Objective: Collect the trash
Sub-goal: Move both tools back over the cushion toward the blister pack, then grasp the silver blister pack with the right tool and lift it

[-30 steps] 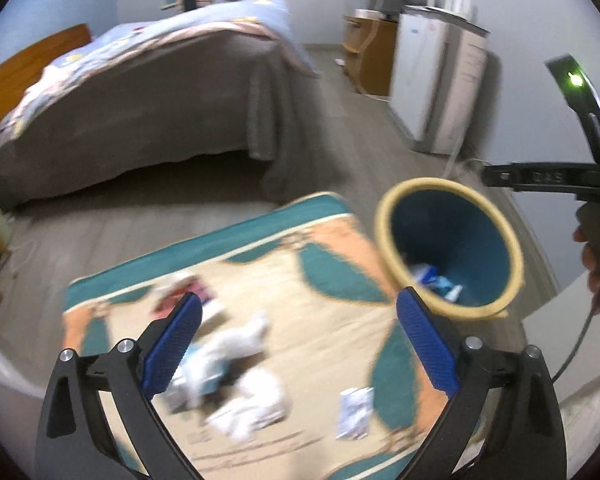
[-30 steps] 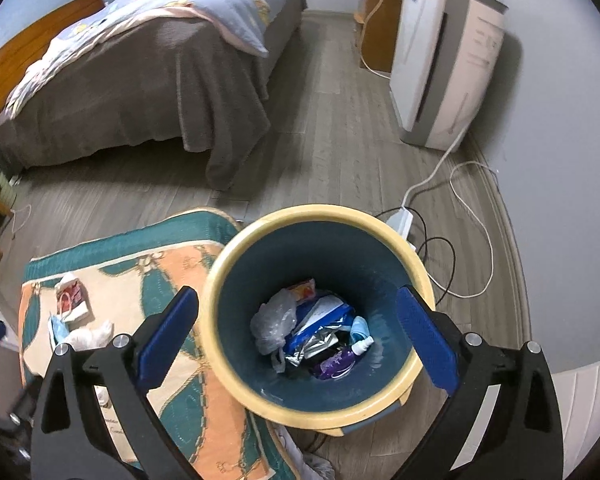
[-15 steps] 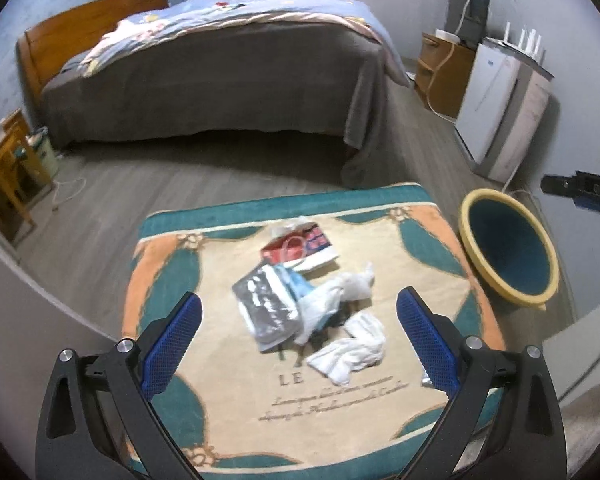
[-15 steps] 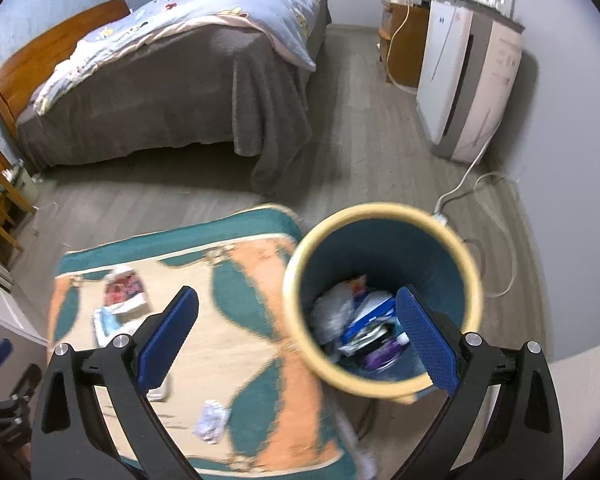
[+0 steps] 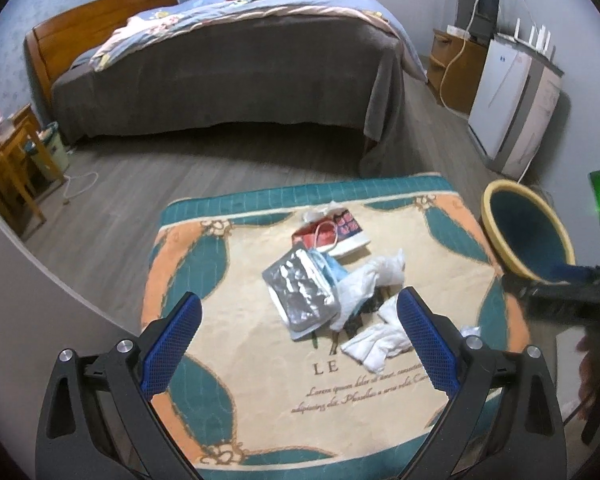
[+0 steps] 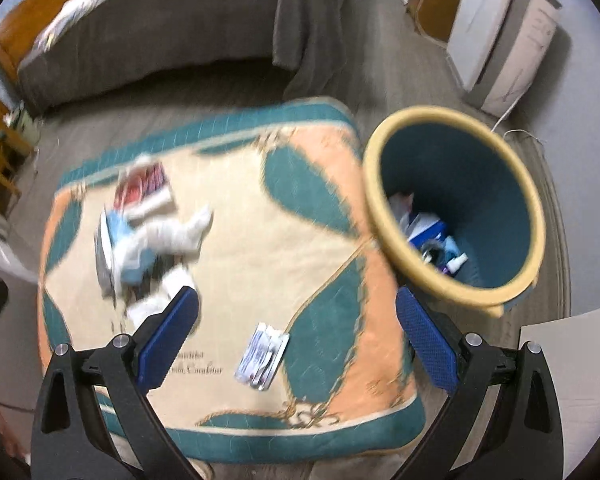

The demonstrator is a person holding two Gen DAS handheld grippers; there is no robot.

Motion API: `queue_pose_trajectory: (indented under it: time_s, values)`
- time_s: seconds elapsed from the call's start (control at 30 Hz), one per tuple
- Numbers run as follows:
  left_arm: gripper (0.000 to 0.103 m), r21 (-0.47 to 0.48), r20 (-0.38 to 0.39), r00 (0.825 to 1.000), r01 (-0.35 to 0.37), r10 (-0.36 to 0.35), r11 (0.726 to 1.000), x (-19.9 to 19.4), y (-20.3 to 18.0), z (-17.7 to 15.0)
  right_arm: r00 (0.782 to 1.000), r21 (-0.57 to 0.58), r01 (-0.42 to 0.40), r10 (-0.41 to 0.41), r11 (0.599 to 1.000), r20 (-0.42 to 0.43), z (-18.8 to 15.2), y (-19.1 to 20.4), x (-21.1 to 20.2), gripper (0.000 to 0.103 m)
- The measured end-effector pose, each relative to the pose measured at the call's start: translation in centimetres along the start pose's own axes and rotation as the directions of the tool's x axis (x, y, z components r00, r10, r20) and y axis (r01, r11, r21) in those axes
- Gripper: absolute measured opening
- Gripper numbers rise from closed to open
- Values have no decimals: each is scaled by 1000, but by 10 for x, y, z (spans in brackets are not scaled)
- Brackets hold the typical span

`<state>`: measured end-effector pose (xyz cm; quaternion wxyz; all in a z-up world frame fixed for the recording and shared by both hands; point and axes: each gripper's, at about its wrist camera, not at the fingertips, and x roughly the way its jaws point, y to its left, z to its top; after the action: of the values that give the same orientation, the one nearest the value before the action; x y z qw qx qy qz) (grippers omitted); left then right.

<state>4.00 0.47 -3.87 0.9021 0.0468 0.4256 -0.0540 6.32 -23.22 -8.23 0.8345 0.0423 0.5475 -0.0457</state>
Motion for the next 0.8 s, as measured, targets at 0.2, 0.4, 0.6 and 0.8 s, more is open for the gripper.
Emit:
queue_pose_trajectory:
  time_s: [0.2,0.4,0.6,0.8]
  values:
    - [97,40,-14,1000,-20,21,999,3,2,-7,996,-72,37,-43,997,-73,-18,22,31,97]
    - [97,29,-34,999,-16,17,999,8,9,-10,992,-86,23,-34,996,-123,-29,28,48,97]
    - [97,47,-47,999,-16,18,999,12,7,-13,982,-52,-28,18,998,-189,-37,30,61,80]
    - [97,77,-68,997,-18,23,997,22,-1,-16,967,-52,-34,20,998,-255,-46,28,78,53]
